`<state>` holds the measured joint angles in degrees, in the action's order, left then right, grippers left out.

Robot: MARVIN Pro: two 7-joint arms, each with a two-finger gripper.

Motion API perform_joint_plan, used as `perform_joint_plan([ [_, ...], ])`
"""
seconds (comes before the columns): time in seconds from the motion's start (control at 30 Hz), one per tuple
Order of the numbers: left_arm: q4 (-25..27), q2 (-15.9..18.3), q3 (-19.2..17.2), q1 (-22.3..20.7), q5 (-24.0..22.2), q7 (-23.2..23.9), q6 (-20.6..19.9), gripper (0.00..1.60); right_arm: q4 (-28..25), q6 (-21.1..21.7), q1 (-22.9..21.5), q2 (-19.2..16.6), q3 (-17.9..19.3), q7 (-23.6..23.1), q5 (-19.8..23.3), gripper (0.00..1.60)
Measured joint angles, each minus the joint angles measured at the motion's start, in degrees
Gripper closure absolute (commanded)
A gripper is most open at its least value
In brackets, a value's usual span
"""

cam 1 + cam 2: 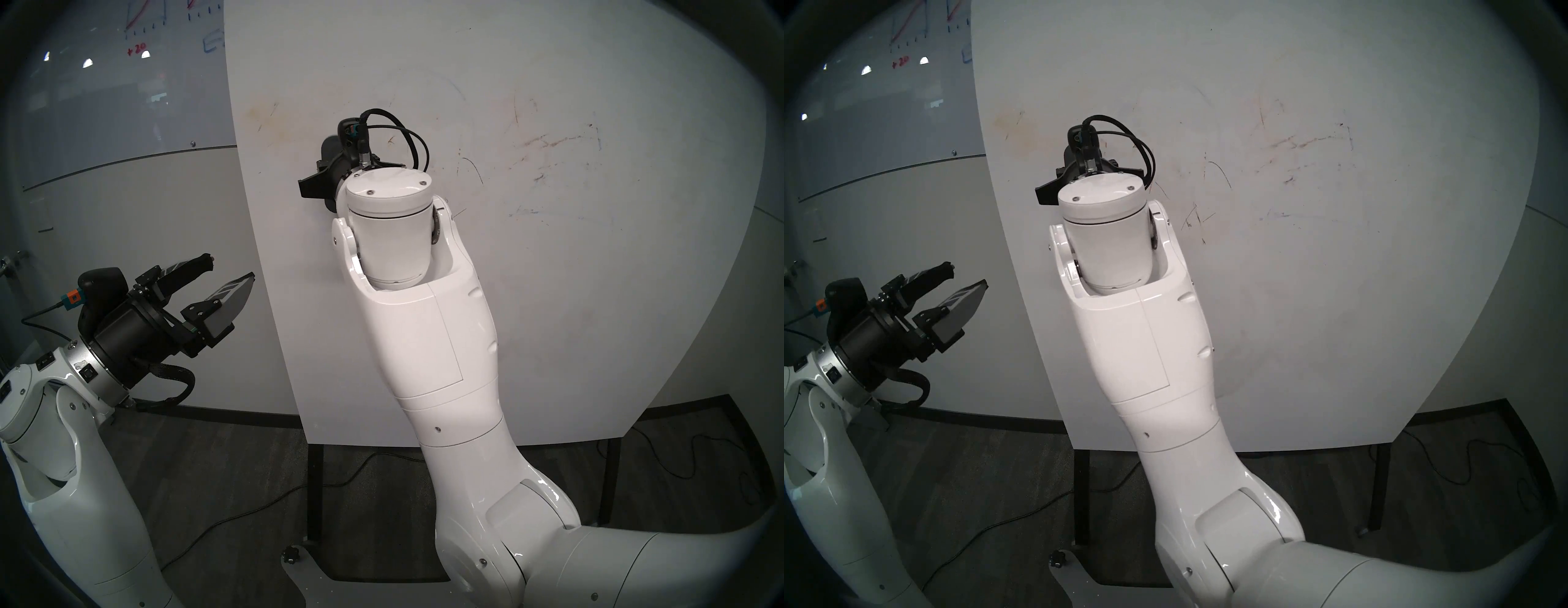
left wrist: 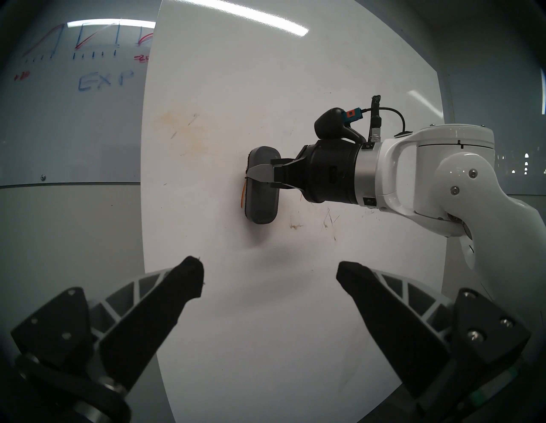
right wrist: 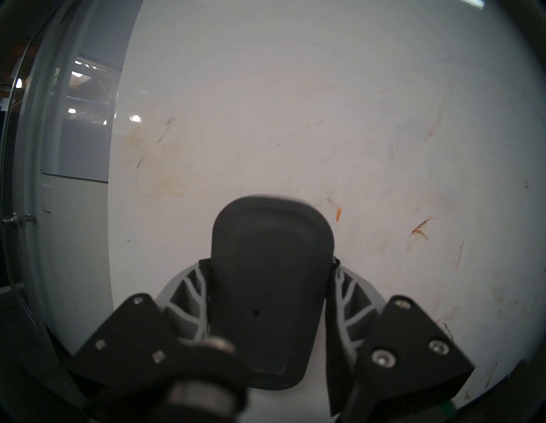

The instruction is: Erase all marks on the whiteboard with the eraser

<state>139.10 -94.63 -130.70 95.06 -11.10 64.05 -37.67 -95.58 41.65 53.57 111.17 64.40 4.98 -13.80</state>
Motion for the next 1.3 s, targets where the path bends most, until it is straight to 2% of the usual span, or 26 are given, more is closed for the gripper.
perform_joint_plan([
  [0.33,0.0,0.0,0.0,0.0,0.0,0.0,0.0,0.00,4.8,-3.6,-1.1,0.8,-1.9,4.0,-2.8,1.60],
  [0.7,0.0,0.0,0.0,0.0,0.0,0.0,0.0,0.00,9.5,-6.7,-2.4,1.6,-2.4,7.5,-4.8,1.60],
  [1.3,0.0,0.0,0.0,0.0,0.0,0.0,0.0,0.00,12.2,-10.1,-3.2,1.5,-3.2,10.8,-7.3,1.60],
])
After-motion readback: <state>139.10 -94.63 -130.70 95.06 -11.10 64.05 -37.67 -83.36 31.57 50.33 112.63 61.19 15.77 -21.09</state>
